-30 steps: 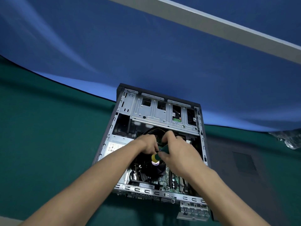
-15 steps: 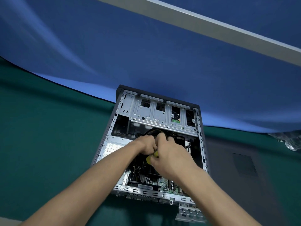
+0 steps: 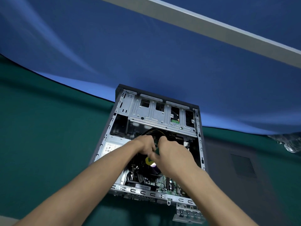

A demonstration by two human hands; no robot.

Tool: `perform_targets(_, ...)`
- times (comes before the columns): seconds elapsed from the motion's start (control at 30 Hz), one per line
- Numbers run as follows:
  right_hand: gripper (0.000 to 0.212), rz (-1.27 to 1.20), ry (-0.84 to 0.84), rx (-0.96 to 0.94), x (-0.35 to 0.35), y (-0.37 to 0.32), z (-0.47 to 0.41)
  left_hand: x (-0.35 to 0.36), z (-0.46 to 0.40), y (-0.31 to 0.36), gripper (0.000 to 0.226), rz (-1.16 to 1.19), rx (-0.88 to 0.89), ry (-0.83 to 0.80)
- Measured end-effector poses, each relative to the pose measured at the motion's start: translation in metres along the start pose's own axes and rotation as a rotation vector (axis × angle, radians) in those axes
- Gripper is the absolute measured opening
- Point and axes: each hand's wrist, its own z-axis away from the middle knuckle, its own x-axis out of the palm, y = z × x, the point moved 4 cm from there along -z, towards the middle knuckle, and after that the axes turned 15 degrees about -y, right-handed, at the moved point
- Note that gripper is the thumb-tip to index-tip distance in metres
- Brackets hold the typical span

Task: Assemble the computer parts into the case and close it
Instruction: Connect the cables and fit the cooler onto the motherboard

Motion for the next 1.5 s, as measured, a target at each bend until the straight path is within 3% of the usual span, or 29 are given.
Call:
perform_targets(0.07,0.034,-0.055,-0.043,-0.025,0.0,0.0,0.0,0.001,0.0,0.0,0.009,0.005,-0.01,0.015)
perform_targets(0.23,0.026,0.08,0.111,0.054,0.0,0.004,-0.002,0.0,0.001,-0.001,0.02,0.042,-0.033,0.0)
perform_targets(0.3,0.031,-0.011,0.051,0.035,-0.001,0.009,-0.002,-0.001,0.002,0.001,0.008,0.063,-0.032,0.018)
perform_targets(0.37,0.038,-0.059,-0.002,-0.005,-0.001,0.008,0.0,0.0,0.002,0.002,0.017,0.063,-0.022,0.03)
perform_targets(0.47,0.034,-0.001,0.059,0.015,0.002,0.006,0.002,-0.001,0.0,0.001,0.007,0.031,-0.001,0.011)
perform_targets(0.53,0.033,0.053,0.09,0.036,0.002,0.005,-0.001,-0.001,0.0,-0.001,0.02,0.024,0.004,-0.014)
perform_targets(0.63,0.037,-0.029,0.009,-0.004,0.0,0.005,-0.002,0.0,-0.001,-0.001,0.003,0.014,-0.003,0.012)
perform_targets(0.73,0.034,-0.014,0.02,-0.008,0.0,0.004,0.002,0.001,-0.003,0.0,0.002,0.008,0.008,0.02)
perform_targets(0.83,0.03,0.09,0.083,0.017,0.0,0.0,0.001,0.0,-0.003,-0.002,0.016,0.002,0.004,-0.003)
perform_targets(0.97,0.031,0.013,0.014,-0.038,0.004,-0.008,0.001,0.0,-0.003,-0.005,0.025,0.029,-0.052,0.036)
perform_targets(1.07,0.026,0.088,0.075,0.004,0.003,-0.009,-0.001,-0.001,-0.002,-0.004,0.033,0.016,-0.055,0.025)
perform_targets(1.2,0.033,0.016,0.004,0.017,-0.002,-0.002,-0.003,0.001,-0.006,-0.003,0.004,0.009,-0.018,0.018)
perform_targets(1.27,0.037,-0.036,-0.057,0.01,-0.001,-0.002,-0.001,0.002,-0.007,-0.004,0.005,0.018,-0.017,0.026)
perform_targets(1.4,0.034,-0.014,0.002,0.084,-0.001,0.003,-0.001,0.0,-0.005,-0.003,0.005,-0.022,-0.013,-0.002)
perform_targets(1.5,0.036,-0.138,-0.078,0.046,0.0,0.002,-0.001,0.001,-0.004,-0.003,0.008,-0.011,-0.022,-0.001)
